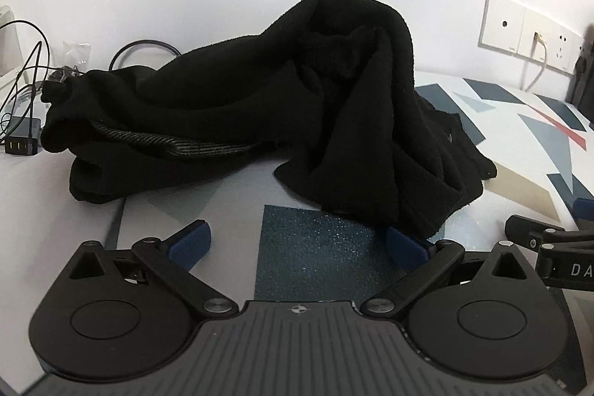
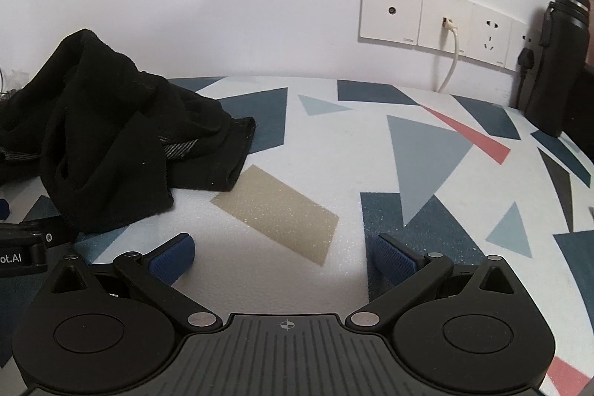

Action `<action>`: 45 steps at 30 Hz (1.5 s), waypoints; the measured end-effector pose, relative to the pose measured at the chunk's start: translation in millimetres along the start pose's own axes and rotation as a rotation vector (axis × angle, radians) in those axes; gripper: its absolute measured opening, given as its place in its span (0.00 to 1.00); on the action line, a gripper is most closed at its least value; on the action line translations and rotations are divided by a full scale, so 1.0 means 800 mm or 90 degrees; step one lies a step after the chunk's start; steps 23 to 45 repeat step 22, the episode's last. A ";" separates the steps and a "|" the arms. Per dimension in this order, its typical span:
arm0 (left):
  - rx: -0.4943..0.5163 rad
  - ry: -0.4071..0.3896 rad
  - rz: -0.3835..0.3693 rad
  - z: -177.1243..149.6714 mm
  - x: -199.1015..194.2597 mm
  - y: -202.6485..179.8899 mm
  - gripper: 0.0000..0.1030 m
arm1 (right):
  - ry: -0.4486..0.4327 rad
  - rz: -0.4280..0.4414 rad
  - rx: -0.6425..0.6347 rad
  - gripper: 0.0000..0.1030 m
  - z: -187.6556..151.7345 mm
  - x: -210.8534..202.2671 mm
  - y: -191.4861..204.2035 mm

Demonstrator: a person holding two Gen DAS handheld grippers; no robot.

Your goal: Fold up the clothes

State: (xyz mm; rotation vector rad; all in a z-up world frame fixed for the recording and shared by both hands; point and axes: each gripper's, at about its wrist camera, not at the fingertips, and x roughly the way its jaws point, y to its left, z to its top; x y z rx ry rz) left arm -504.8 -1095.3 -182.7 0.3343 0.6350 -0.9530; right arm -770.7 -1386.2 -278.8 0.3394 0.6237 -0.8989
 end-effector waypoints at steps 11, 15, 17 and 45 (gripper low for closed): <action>-0.003 -0.001 0.002 0.000 -0.005 0.002 1.00 | 0.000 0.001 0.008 0.99 -0.001 0.000 -0.001; -0.002 -0.001 0.002 -0.001 -0.007 0.003 1.00 | 0.000 0.003 0.009 0.99 -0.001 0.000 -0.002; -0.002 -0.001 0.002 -0.001 -0.009 0.003 1.00 | 0.000 0.003 0.010 0.99 -0.002 0.000 -0.001; -0.001 -0.001 0.003 -0.001 -0.012 0.003 1.00 | -0.001 0.006 0.014 0.99 -0.002 -0.001 -0.001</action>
